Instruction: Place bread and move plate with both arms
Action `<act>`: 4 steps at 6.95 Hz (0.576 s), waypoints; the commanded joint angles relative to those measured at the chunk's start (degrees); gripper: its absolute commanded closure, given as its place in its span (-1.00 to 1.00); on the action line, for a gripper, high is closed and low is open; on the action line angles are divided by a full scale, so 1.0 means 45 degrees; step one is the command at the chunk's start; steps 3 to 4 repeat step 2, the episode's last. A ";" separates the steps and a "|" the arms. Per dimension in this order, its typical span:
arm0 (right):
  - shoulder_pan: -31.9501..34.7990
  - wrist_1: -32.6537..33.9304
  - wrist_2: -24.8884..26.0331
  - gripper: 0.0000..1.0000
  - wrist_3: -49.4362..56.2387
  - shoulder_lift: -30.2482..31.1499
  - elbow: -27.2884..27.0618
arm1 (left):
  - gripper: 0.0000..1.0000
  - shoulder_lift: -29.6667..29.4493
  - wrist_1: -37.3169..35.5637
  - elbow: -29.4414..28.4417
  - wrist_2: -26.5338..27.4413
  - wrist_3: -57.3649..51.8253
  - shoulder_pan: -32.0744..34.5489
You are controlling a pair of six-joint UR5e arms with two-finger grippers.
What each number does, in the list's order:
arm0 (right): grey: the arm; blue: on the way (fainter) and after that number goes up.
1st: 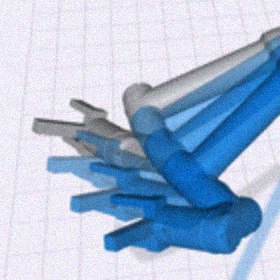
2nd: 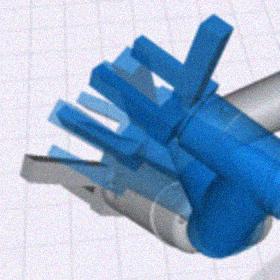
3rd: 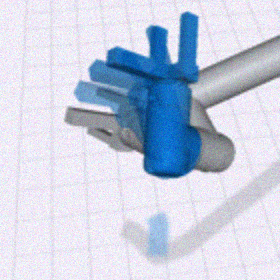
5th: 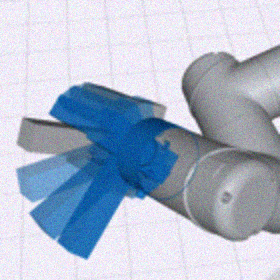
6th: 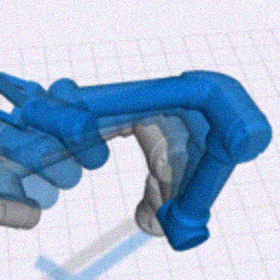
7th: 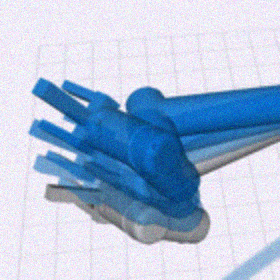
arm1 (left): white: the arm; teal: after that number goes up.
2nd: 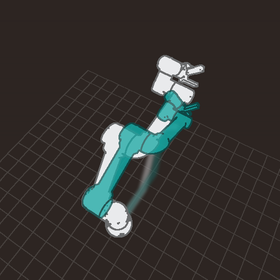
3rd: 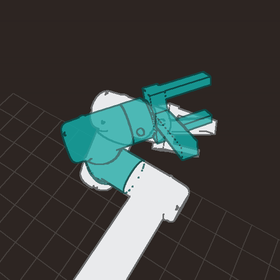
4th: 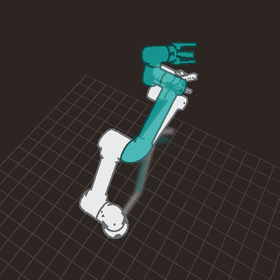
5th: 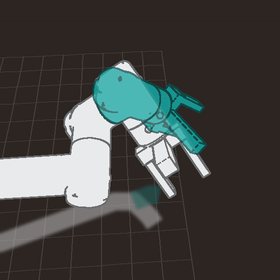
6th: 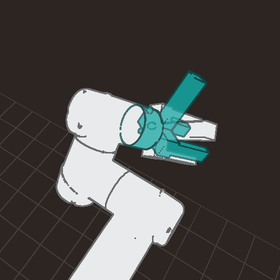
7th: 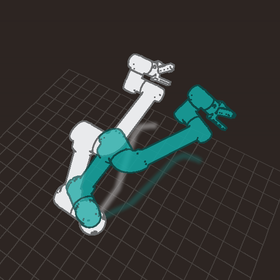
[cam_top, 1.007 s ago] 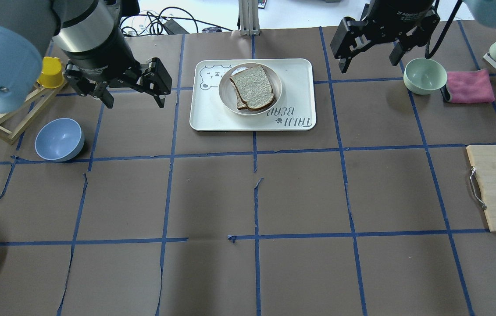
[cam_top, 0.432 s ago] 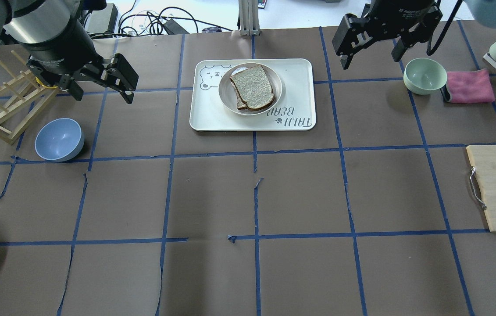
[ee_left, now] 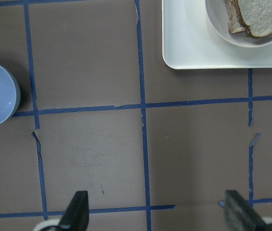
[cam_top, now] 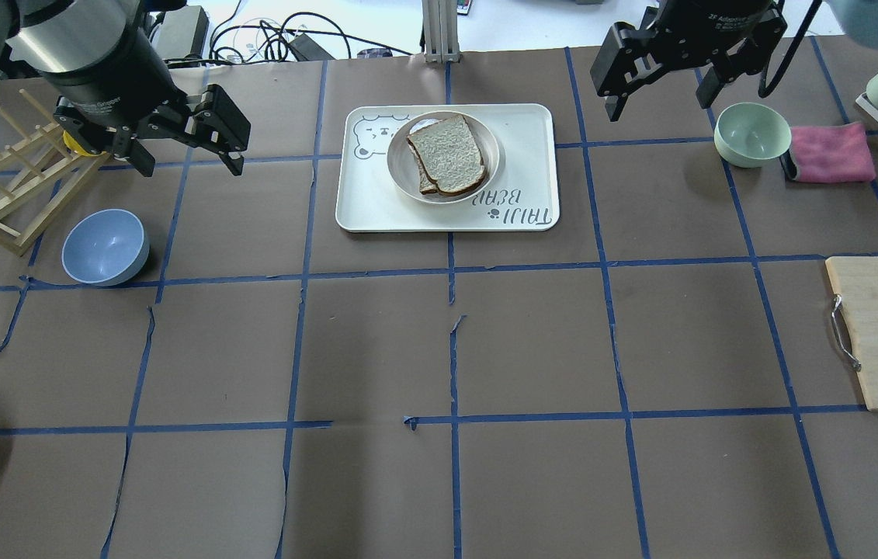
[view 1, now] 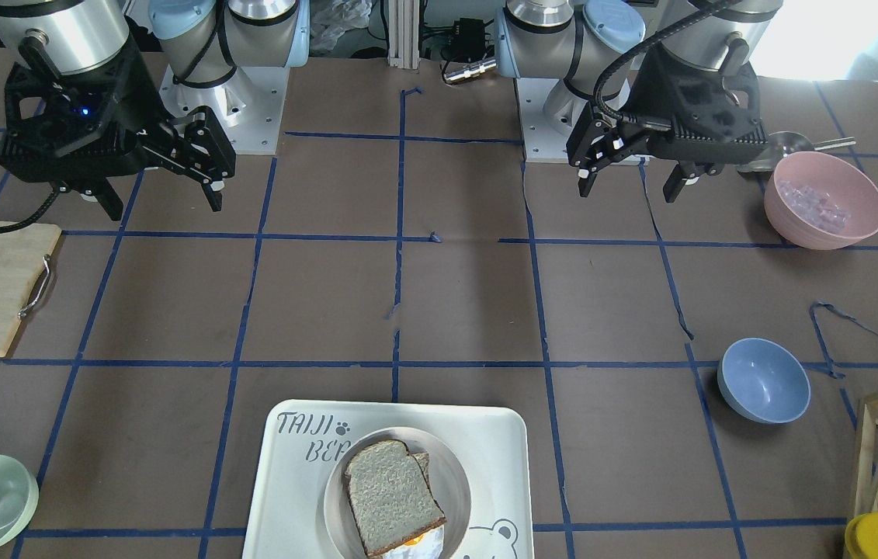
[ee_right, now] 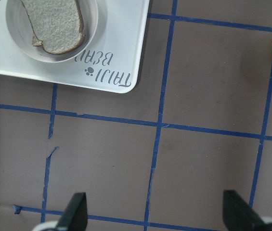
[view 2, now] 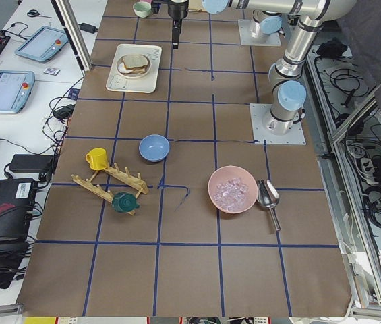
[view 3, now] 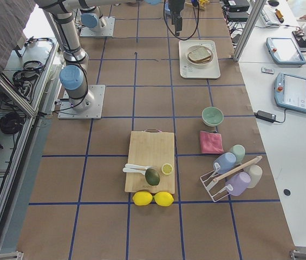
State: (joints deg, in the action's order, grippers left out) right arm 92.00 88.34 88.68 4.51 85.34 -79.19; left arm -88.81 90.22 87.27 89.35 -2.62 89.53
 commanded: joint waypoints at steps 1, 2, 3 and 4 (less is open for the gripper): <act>-0.0015 -0.0079 0.0001 -1.00 -0.0650 0.0019 0.0000 | -1.00 0.0106 0.0010 0.0060 -0.0012 0.0015 -0.0014; -0.0015 -0.0021 0.0020 -1.00 -0.0536 0.0019 0.0000 | -1.00 0.0107 0.0010 0.0060 -0.0012 0.0015 -0.0014; -0.0015 -0.0021 0.0020 -1.00 -0.0536 0.0019 0.0000 | -1.00 0.0107 0.0010 0.0060 -0.0012 0.0015 -0.0014; -0.0015 -0.0021 0.0020 -1.00 -0.0536 0.0019 0.0000 | -1.00 0.0107 0.0010 0.0060 -0.0012 0.0015 -0.0014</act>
